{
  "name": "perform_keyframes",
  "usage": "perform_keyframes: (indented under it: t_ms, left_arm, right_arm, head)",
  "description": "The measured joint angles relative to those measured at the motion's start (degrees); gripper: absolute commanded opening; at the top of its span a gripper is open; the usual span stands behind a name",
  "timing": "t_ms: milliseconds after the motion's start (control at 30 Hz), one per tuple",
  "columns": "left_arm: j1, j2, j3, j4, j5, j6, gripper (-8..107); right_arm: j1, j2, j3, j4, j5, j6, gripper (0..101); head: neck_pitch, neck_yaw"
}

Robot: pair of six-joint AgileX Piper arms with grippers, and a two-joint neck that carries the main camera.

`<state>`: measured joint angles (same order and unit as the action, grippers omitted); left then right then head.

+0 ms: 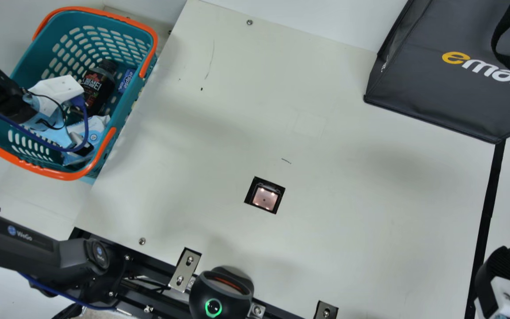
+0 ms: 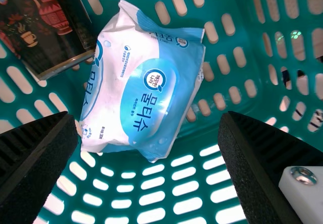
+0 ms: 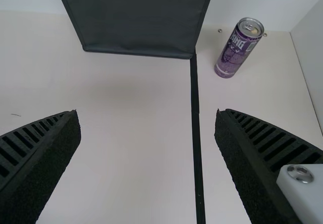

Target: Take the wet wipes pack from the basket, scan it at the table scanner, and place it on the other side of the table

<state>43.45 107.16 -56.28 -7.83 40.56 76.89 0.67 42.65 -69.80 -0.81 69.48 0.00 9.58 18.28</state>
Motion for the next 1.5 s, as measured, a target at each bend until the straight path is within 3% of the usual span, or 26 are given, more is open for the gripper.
perform_keyframes:
  t_ms: [1467, 1500]
  left_arm:
    - [-0.9, 12.9, 0.6, 1.1, -16.2, 4.7, 90]
    - [-0.9, 13.0, 0.7, 1.1, -16.6, 4.7, 83]
  right_arm:
    - [0.0, 0.0, 0.0, 0.0, 0.0, 0.0, 95]
    - [0.0, 0.0, 0.0, 0.0, 0.0, 0.0, 95]
  head:
    - [0.0, -0.1]
    - [0.0, -0.1]
